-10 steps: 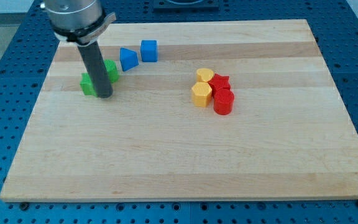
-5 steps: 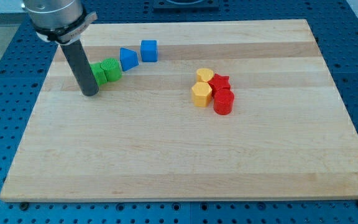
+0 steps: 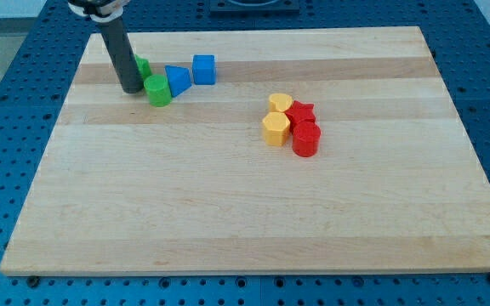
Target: Move the green blocks towards the top left of the board
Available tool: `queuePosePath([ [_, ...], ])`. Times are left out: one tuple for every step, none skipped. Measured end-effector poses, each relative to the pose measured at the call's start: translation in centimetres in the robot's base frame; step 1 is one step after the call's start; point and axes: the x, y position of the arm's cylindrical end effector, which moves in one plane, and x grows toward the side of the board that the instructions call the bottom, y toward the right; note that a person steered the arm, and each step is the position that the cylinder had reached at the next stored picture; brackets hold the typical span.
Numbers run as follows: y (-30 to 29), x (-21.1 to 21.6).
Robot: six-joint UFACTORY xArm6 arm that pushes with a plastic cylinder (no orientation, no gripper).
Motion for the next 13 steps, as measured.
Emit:
queuePosePath([
  [0.0, -1.4],
  [0.0, -2.9],
  [0.0, -4.2],
  [-0.2, -5.0],
  [-0.5, -5.1],
  [-1.1, -2.6],
  [-1.8, 1.0],
  [-1.6, 3.4],
  [2.1, 4.7],
  [5.6, 4.9],
  [6.0, 4.8],
  [6.5, 3.9],
  [6.2, 3.0],
])
